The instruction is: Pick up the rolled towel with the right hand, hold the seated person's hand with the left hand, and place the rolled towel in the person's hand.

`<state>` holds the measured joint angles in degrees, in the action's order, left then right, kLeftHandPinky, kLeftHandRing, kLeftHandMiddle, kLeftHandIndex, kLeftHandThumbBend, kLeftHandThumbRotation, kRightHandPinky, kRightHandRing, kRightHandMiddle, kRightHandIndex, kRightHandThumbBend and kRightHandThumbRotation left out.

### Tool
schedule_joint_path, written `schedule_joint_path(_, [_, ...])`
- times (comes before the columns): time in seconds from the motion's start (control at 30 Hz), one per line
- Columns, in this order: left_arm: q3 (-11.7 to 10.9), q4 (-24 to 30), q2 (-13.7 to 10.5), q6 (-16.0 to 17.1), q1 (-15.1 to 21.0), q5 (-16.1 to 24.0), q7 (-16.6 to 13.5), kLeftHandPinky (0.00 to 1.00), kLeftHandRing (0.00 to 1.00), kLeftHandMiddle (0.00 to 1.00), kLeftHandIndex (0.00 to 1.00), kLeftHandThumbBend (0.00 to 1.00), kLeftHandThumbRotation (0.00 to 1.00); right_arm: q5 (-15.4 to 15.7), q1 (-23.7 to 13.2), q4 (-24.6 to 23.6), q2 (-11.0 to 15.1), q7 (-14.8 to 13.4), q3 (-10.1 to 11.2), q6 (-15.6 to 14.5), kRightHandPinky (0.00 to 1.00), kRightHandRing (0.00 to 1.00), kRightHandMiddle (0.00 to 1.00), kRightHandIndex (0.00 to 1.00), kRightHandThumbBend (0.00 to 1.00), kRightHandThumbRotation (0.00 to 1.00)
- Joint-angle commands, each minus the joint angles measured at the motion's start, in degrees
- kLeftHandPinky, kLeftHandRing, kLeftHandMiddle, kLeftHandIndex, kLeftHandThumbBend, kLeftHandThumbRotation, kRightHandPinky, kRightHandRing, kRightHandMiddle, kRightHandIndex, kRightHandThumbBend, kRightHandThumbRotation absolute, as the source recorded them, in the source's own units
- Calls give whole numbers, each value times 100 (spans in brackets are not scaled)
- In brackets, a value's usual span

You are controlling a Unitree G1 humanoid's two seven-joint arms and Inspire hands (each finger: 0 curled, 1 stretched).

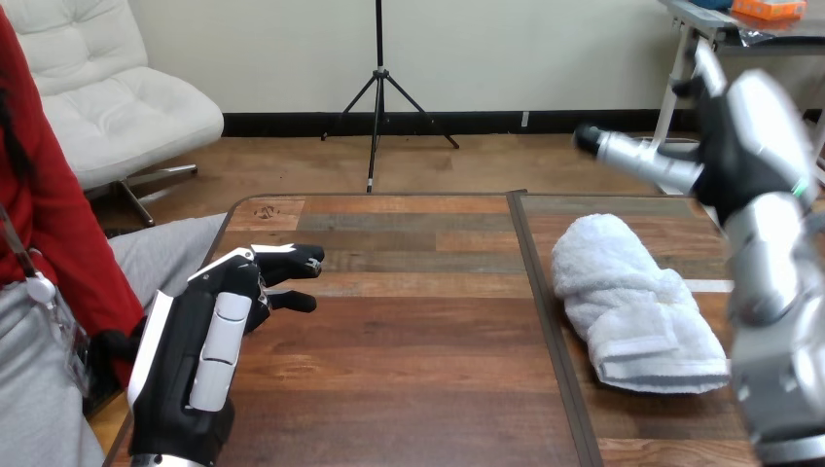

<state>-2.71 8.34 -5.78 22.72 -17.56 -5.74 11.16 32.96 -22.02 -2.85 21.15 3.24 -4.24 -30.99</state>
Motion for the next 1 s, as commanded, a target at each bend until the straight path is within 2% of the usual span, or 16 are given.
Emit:
schedule_joint_path(0.0, [53, -17, 46, 137, 264, 33, -22, 58, 71, 69, 53, 67, 100, -66, -125, 214, -209, -329, 4, 179, 90, 100, 100, 100, 100, 65])
schedule_joint_path(0.27, [52, 96, 44, -20, 217, -33, -19, 58, 71, 69, 54, 68, 100, -161, -7, 666, -485, -861, -7, 498, 99, 100, 100, 100, 100, 61])
schedule_joint_path(0.4, [50, 100, 37, -15, 215, -34, -13, 58, 72, 70, 54, 69, 100, -214, 12, 916, -597, -1087, -3, 631, 99, 100, 100, 100, 100, 60])
schedule_joint_path(0.6, [49, 91, 27, 9, 222, -39, 2, 59, 72, 70, 55, 69, 100, -262, 37, 1413, -710, -1464, -38, 991, 100, 100, 100, 100, 100, 59])
schedule_joint_path(0.7, [49, 99, 21, 2, 216, -30, 2, 59, 72, 70, 55, 69, 100, -296, 12, 1640, -785, -1554, -41, 1003, 100, 100, 100, 100, 100, 60])
schedule_joint_path(0.97, [48, 85, 37, 22, 222, -32, -7, 59, 72, 70, 54, 69, 100, -369, -82, 2332, -922, -1915, -63, 1260, 100, 100, 100, 100, 100, 61])
